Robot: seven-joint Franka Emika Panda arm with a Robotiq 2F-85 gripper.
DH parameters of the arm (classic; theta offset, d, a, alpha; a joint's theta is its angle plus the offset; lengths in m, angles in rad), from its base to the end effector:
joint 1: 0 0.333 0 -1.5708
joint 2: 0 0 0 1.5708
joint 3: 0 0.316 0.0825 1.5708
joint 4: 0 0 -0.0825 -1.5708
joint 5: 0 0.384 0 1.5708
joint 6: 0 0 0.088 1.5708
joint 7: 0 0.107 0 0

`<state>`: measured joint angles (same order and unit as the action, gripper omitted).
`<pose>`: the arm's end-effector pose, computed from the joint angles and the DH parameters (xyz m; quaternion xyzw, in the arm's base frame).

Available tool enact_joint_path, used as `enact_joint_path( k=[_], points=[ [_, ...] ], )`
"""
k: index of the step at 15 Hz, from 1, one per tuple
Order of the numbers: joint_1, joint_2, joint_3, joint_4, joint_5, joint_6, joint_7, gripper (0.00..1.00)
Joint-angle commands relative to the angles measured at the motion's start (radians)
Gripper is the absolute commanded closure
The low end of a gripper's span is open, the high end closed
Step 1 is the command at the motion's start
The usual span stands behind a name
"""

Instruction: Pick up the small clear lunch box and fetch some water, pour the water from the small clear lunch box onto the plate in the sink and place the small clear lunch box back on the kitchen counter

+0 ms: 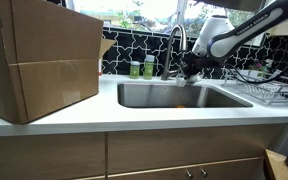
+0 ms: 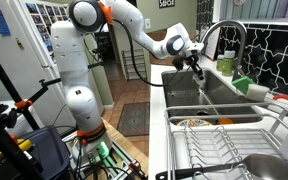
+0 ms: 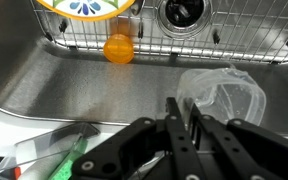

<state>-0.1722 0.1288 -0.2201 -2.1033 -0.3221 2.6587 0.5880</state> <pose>0.5584 -0.2181 0.4045 0.9090 -0.3415 0.2192 0.0954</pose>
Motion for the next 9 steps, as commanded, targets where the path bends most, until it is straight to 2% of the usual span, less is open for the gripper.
enact_joint_path(
  k=[1, 9],
  points=[
    [0.012, 0.009, -0.021, -0.011, 0.0, 0.032, 0.005, 0.97],
    [0.012, 0.005, -0.021, -0.02, 0.02, 0.029, -0.013, 0.97]
  ],
)
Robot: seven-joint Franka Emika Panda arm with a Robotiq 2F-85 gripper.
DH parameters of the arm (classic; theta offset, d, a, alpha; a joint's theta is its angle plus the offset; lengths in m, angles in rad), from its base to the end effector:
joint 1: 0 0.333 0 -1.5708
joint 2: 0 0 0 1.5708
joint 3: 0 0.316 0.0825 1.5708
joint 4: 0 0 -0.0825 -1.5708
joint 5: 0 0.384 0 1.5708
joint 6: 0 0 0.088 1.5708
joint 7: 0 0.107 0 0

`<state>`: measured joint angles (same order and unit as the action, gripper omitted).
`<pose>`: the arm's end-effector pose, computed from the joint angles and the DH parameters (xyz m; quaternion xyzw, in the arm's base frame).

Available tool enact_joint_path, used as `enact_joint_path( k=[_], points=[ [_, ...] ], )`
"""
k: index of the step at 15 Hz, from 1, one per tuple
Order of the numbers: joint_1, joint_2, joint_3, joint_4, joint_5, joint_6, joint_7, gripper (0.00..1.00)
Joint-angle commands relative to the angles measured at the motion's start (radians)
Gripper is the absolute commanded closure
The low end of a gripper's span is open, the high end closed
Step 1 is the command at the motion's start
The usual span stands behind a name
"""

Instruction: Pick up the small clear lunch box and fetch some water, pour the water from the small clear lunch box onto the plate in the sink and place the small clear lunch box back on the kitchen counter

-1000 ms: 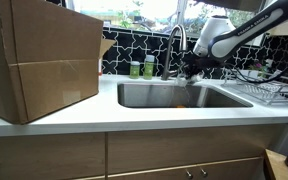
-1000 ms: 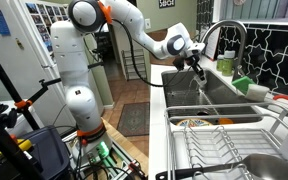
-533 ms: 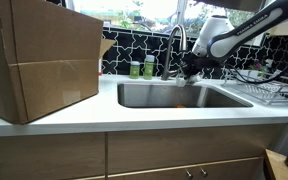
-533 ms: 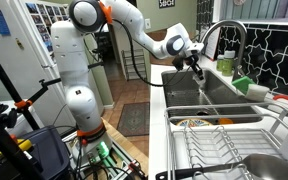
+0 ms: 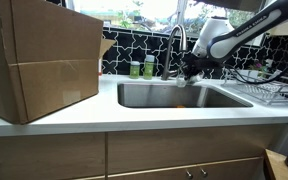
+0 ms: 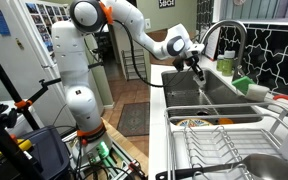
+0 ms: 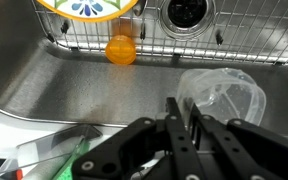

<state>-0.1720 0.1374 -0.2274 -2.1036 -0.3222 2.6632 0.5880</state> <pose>0.5577 -0.2219 0.3999 0.9085 -0.3438 0.2168 0.0969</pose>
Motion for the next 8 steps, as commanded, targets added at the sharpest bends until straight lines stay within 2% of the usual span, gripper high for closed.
enact_joint_path(
  k=[1, 5, 8],
  points=[
    [0.012, -0.006, -0.014, -0.021, 0.016, 0.021, -0.013, 0.97],
    [0.019, -0.027, -0.015, -0.041, -0.01, -0.03, -0.043, 0.97],
    [0.026, -0.046, -0.04, -0.061, -0.131, -0.109, -0.014, 0.97]
  ],
)
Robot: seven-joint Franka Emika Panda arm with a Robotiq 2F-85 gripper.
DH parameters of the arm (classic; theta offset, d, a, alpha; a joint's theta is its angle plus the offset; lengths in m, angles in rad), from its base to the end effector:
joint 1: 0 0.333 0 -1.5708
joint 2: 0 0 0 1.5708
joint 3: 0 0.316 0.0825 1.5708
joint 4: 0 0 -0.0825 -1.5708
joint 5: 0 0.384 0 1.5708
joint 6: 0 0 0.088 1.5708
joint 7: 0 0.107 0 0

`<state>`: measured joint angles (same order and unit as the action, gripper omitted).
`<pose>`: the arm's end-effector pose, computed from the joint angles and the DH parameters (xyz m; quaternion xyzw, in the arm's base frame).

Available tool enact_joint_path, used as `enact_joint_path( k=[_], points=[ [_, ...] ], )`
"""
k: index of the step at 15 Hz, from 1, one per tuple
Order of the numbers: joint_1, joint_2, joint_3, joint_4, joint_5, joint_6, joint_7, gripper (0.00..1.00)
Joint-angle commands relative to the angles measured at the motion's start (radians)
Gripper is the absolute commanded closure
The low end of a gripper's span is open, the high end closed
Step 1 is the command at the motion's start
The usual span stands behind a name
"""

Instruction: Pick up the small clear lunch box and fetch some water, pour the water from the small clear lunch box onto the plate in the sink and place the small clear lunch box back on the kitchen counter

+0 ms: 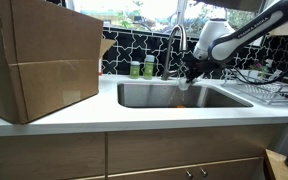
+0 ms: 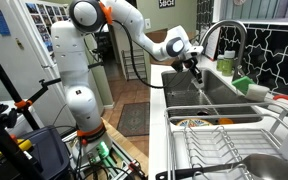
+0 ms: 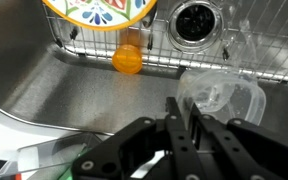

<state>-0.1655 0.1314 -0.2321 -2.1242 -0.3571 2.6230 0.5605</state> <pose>0.5503 -0.2192 0.3889 0.9207 -0.3215 0.1894 0.1143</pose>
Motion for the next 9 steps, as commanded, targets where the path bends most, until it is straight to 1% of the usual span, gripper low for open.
enact_joint_path(
  k=[1, 4, 9],
  points=[
    [0.017, -0.051, -0.043, -0.048, -0.143, -0.101, 0.02, 0.97],
    [0.001, -0.077, -0.058, -0.068, -0.259, -0.158, 0.027, 0.97],
    [-0.04, -0.113, -0.065, -0.122, -0.382, -0.205, -0.05, 0.97]
  ],
)
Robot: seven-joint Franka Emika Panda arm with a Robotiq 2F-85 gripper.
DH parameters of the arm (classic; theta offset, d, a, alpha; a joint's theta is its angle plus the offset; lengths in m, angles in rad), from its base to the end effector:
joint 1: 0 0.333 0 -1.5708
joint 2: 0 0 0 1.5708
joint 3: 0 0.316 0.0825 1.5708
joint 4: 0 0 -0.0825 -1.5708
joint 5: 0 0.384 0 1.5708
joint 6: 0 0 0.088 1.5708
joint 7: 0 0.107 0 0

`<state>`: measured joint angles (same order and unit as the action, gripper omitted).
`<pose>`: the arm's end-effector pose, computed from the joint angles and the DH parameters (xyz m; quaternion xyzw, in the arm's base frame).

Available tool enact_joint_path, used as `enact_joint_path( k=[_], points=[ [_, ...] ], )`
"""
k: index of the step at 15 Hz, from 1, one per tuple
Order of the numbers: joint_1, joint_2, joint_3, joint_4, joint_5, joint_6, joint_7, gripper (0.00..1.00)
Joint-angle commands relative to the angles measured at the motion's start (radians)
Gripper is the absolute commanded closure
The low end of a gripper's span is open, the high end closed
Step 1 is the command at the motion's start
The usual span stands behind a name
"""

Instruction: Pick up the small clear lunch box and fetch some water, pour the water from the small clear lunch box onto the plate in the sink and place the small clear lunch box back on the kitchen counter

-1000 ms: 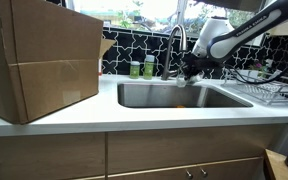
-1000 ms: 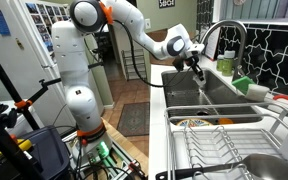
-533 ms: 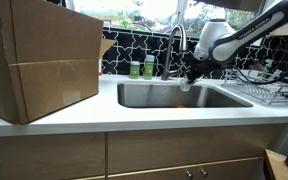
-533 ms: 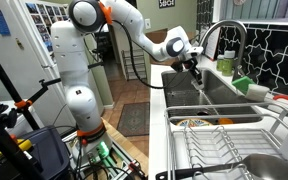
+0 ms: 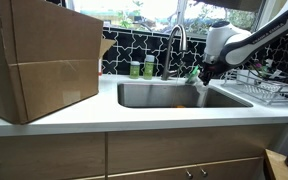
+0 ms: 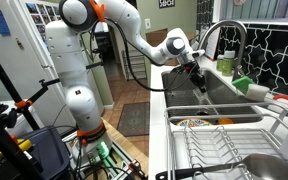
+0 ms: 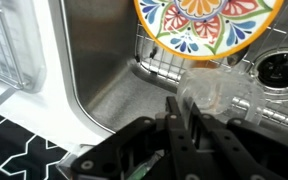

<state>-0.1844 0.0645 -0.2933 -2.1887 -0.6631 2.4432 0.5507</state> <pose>0.4969 -0.2569 0.3782 0.9302 -0.2623 0.0977 0.2376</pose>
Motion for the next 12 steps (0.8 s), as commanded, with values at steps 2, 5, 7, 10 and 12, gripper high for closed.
enact_joint_path(
  k=[2, 5, 7, 10, 12],
  points=[
    [-0.034, -0.053, -0.002, -0.061, -0.112, -0.079, -0.075, 0.97],
    [-0.044, -0.026, 0.007, -0.035, -0.076, -0.076, -0.065, 0.89],
    [-0.049, -0.028, 0.007, -0.036, -0.076, -0.08, -0.071, 0.89],
    [-0.049, -0.029, 0.007, -0.036, -0.076, -0.08, -0.072, 0.97],
    [-0.044, -0.044, 0.009, -0.06, -0.213, -0.042, -0.056, 0.97]
  ],
)
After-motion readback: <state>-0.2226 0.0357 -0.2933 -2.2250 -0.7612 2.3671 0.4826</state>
